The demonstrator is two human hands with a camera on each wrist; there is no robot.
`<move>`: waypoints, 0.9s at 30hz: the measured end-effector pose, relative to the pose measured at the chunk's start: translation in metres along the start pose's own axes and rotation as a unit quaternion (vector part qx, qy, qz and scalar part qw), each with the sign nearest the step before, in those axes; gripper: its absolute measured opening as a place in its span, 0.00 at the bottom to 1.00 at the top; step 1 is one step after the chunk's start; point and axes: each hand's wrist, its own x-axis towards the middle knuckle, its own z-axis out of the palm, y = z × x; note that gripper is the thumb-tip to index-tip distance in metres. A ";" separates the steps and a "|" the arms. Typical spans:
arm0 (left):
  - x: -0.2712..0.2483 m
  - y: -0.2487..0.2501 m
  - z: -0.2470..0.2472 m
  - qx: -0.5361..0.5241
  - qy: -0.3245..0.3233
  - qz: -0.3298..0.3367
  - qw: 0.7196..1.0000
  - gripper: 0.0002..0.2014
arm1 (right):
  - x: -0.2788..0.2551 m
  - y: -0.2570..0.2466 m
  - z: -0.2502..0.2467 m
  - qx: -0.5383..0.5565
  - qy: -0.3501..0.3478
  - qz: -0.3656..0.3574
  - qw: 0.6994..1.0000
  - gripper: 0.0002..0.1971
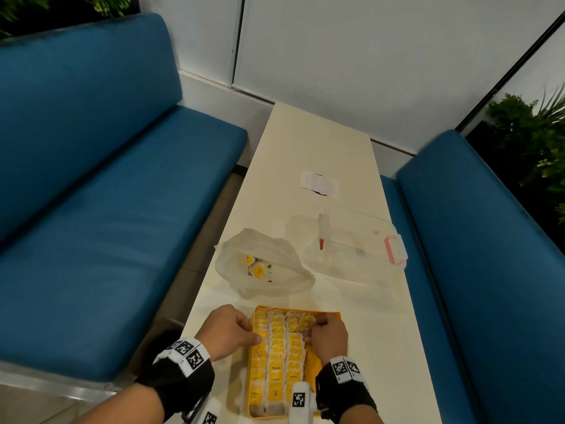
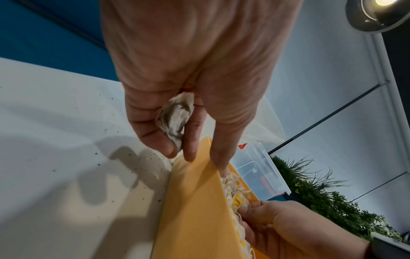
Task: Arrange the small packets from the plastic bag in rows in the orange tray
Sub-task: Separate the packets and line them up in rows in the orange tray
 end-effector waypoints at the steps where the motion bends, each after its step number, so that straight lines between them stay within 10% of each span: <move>1: 0.000 0.000 0.000 0.003 -0.001 0.001 1.000 0.12 | 0.000 -0.001 0.000 0.015 0.003 0.003 1.000 0.11; 17: -0.021 0.006 -0.039 -0.090 -0.046 -0.013 0.995 0.05 | -0.020 -0.006 -0.012 -0.087 -0.060 -0.055 0.993 0.16; 27: -0.037 0.030 -0.039 -0.430 -0.156 -0.088 0.885 0.15 | -0.082 -0.046 -0.019 -0.065 -0.107 -0.321 0.939 0.13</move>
